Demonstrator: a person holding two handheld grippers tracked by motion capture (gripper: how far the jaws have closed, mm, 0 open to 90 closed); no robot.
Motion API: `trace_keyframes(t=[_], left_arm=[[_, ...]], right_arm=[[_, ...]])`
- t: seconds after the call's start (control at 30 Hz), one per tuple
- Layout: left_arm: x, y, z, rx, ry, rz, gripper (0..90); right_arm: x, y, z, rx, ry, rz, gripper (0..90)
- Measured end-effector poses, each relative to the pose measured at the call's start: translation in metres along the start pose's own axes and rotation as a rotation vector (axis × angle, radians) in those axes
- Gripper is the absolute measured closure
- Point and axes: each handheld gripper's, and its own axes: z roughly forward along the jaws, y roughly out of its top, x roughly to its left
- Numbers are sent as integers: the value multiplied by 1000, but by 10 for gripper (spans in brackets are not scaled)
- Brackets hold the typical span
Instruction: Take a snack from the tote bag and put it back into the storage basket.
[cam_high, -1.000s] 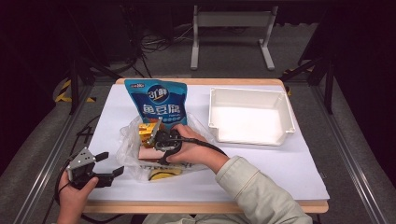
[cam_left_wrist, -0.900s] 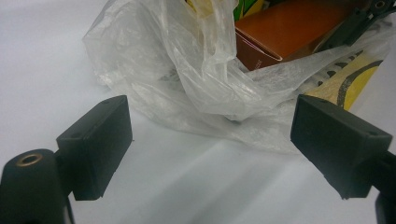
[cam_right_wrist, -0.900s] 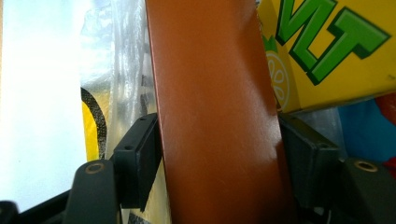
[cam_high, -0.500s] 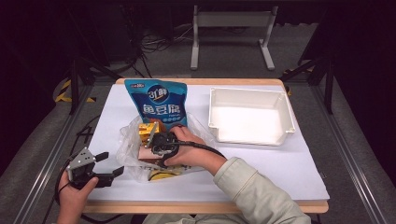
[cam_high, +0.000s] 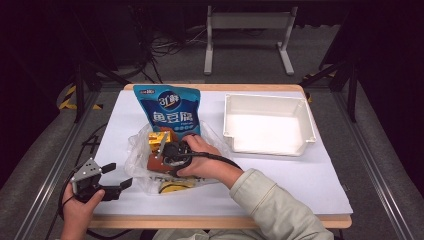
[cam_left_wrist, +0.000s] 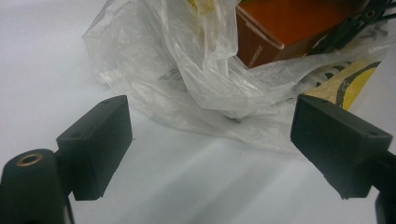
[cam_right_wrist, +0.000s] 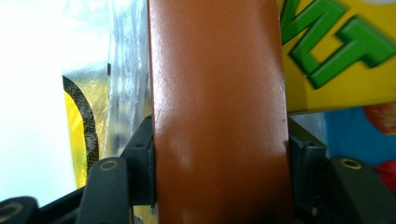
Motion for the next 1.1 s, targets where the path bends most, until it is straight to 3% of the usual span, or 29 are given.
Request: trace_keyframes(t=[0.17,0.67,1.0,1.1], left_arm=[[0,0,0,-3,1,-3,134],[0,-1,1,3,-1,-3,134],[1,0,1,5,-3,-1,134],[1,0,2,6,-4,0,134]], right_arm=[[-3,-1,-11,-46,3,18,425],[-7,2,-52,-172,-29,-10,428],[-8,4,-76,-238,-48,-5,428],[-10,3,-85,-282,-54,6,428]])
